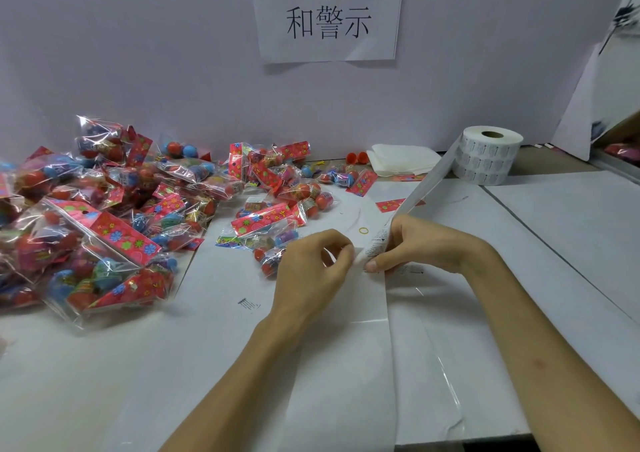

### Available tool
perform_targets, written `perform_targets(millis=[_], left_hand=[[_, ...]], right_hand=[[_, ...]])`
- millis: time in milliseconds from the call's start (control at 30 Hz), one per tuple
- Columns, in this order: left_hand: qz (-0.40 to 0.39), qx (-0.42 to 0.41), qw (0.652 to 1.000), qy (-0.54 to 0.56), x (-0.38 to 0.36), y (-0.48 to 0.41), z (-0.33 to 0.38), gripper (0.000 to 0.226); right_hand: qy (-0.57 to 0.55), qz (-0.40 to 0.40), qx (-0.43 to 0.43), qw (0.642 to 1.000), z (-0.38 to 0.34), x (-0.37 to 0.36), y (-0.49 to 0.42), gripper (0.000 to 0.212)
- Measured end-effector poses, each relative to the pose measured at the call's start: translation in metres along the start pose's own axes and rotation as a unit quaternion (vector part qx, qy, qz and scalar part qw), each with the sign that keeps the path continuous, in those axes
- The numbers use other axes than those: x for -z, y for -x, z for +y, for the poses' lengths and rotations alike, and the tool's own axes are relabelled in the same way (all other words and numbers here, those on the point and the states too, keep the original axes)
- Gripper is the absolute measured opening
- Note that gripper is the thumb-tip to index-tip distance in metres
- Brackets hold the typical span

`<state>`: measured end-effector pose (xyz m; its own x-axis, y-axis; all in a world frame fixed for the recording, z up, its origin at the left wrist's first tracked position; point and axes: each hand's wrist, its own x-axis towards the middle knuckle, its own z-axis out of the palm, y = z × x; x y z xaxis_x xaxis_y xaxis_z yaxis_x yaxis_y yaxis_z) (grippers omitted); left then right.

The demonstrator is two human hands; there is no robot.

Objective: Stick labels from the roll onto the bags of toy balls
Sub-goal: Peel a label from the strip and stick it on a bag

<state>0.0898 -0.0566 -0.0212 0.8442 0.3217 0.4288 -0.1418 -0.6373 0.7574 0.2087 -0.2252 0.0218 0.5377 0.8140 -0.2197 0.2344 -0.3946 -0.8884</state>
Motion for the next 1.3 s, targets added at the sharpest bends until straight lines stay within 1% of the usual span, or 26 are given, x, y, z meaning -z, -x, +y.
perform_targets(millis=[100,200,433,500,567,667,733,833,933,1000,1033,1100,1167,1233,1300], left_hand=[[-0.009,0.03,0.999,0.015,0.001,-0.001,-0.001,0.015],[-0.011,0.064,0.997,0.044,0.004,-0.003,0.0,0.017],[0.029,0.104,0.989,0.103,0.015,-0.007,-0.002,0.019],[0.029,0.109,0.986,0.122,0.016,-0.007,-0.001,0.017],[0.029,0.113,0.984,0.134,0.016,-0.007,0.0,0.016],[0.034,0.121,0.98,0.151,0.016,-0.008,0.0,0.016],[0.038,0.129,0.977,0.166,0.017,-0.008,0.0,0.015],[0.046,0.139,0.972,0.182,0.019,-0.008,0.0,0.013],[0.053,0.148,0.965,0.212,0.021,-0.008,0.001,0.012],[0.058,0.151,0.963,0.217,0.021,-0.009,0.003,0.011],[0.06,0.152,0.962,0.218,0.021,-0.009,0.003,0.01],[0.06,0.156,0.96,0.226,0.021,-0.01,0.003,0.01],[0.057,0.165,0.956,0.237,0.023,-0.011,0.003,0.013],[0.054,0.168,0.952,0.248,0.024,-0.011,0.004,0.016],[0.054,0.163,0.951,0.258,0.025,-0.01,0.005,0.02]], right_hand=[[0.006,-0.022,-0.001,1.0,-0.001,-0.001,0.001,0.024],[0.0,-0.064,-0.002,0.998,-0.004,-0.003,0.004,0.028],[0.021,-0.143,0.012,0.989,-0.012,-0.014,0.007,0.036],[0.025,-0.179,0.019,0.983,-0.016,-0.022,0.007,0.034],[0.042,-0.207,0.027,0.977,-0.019,-0.032,0.005,0.027],[0.07,-0.219,0.037,0.973,-0.022,-0.043,0.002,0.026],[0.078,-0.216,0.052,0.972,-0.024,-0.043,0.003,0.033],[0.014,-0.204,0.078,0.976,-0.028,-0.029,0.01,0.038],[-0.079,-0.148,0.152,0.974,-0.023,-0.008,0.017,0.048],[-0.189,-0.126,0.208,0.951,-0.018,0.001,0.02,0.05],[-0.25,-0.125,0.23,0.932,-0.017,0.003,0.019,0.051],[-0.346,-0.132,0.269,0.889,-0.019,0.003,0.017,0.045],[-0.402,-0.112,0.293,0.86,-0.023,0.001,0.014,0.039],[-0.432,-0.063,0.301,0.848,-0.026,-0.004,0.012,0.037],[-0.451,0.002,0.296,0.842,-0.027,-0.01,0.01,0.034]])
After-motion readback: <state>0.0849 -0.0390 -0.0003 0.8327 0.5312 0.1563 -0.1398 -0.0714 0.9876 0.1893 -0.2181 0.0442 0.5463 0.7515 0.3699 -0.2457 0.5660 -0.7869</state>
